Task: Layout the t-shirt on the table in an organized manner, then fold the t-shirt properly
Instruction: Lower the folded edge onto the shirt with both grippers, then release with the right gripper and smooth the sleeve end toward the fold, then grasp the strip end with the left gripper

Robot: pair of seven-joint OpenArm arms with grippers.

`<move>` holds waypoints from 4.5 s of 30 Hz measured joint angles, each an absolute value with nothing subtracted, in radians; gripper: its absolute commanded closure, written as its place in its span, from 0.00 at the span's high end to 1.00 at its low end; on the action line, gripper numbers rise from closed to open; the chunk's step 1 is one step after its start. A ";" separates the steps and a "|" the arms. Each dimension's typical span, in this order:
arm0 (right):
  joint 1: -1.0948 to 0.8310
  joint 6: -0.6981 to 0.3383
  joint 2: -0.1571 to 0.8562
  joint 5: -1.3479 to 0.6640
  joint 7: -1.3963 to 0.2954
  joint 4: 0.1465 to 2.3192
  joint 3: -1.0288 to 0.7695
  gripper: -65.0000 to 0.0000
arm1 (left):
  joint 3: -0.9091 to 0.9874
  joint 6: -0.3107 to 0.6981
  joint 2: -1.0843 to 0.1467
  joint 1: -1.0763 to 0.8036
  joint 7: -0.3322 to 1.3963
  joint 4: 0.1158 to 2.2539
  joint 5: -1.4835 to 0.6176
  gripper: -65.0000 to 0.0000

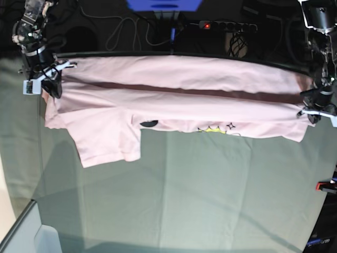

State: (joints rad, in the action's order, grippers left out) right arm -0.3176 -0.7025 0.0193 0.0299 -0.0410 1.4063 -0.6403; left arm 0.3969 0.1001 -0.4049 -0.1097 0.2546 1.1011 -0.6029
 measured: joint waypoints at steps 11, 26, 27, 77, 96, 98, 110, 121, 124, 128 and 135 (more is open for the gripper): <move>-0.311 -0.702 0.031 0.023 -0.036 1.328 -0.641 0.00 | 0.397 0.102 -0.402 -0.102 0.255 1.066 -0.605 0.01; -0.361 -0.701 0.046 0.026 -0.036 1.345 -0.641 0.10 | 0.398 0.098 -0.366 -0.105 0.257 1.066 -0.607 0.47; -0.370 -0.702 0.047 0.027 -0.038 1.351 -0.641 0.15 | 0.398 0.097 -0.366 -0.105 0.254 1.066 -0.607 0.50; 0.247 -0.696 0.093 0.410 -0.042 0.866 -0.571 0.00 | 0.519 0.094 -0.335 -0.130 0.255 1.086 -0.607 0.55; -0.236 -0.703 -0.126 0.334 -0.041 1.592 -0.671 0.00 | 0.520 0.094 -0.339 -0.106 0.257 1.087 -0.607 0.55; -0.248 -0.703 -0.134 0.332 -0.041 1.596 -0.709 0.00 | 0.516 0.096 -0.352 -0.099 0.258 1.087 -0.608 0.55; -0.349 -0.699 -0.164 0.167 -0.039 1.544 -0.751 0.00 | 0.520 0.094 -0.355 -0.102 0.255 1.087 -0.607 0.78; -0.351 -0.699 -0.164 0.168 -0.041 1.475 -0.754 0.29 | 0.514 0.094 -0.353 -0.106 0.255 1.087 -0.607 0.79; -0.364 -0.699 -0.163 0.168 -0.039 1.475 -0.750 0.41 | 0.513 0.094 -0.349 -0.109 0.257 1.087 -0.608 0.79; -0.369 -0.699 -0.163 0.168 -0.041 1.475 -0.751 0.41 | 0.511 0.126 -0.342 -0.120 0.250 1.087 -0.607 0.78; -0.369 -0.699 -0.163 0.168 -0.040 1.475 -0.750 0.41 | 0.509 0.223 -0.311 -0.155 0.255 1.079 -0.596 0.78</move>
